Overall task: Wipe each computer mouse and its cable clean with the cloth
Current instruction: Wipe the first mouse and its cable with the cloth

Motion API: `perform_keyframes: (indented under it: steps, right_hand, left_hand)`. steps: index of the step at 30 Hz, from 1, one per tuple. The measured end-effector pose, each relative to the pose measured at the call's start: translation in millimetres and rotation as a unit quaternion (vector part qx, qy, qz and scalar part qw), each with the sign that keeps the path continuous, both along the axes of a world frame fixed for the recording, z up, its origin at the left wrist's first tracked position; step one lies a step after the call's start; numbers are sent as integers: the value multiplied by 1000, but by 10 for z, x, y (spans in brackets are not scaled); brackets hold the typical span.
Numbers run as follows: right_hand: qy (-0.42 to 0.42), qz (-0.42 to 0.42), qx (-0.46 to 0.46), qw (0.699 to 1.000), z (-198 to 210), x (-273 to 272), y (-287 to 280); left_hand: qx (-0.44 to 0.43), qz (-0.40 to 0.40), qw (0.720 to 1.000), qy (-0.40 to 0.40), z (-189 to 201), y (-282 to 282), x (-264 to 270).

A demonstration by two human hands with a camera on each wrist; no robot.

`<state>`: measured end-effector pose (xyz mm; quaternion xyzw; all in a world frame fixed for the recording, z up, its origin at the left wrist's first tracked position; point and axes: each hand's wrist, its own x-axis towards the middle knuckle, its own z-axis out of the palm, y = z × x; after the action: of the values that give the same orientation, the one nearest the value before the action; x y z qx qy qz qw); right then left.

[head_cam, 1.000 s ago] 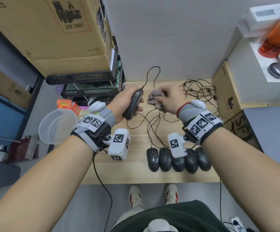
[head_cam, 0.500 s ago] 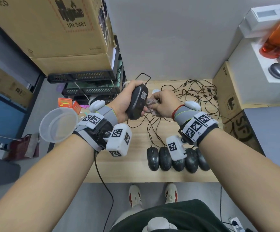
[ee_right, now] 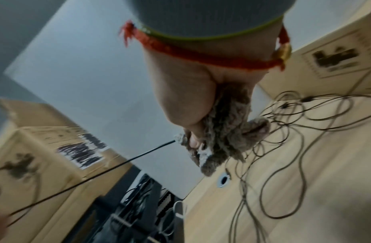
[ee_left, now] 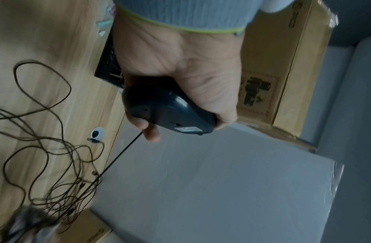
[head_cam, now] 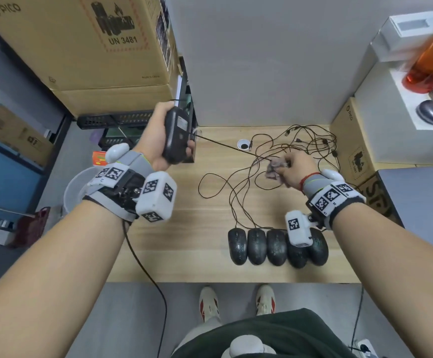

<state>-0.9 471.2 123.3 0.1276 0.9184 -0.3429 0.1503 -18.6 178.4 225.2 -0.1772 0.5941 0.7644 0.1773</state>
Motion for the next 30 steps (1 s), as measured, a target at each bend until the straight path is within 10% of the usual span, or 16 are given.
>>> perform_keyframes:
  steps: [6, 17, 30]
  right_hand:
    - [35, -106, -42, 993, 75, -12, 80]
    - [87, 171, -57, 980, 416, -37, -670]
    - [57, 209, -38, 975, 344, -27, -696]
  left_hand:
    - [-121, -19, 992, -30, -194, 27, 91]
    - [-24, -104, 994, -32, -281, 509, 256]
    - [1, -131, 991, -23, -230, 548, 245]
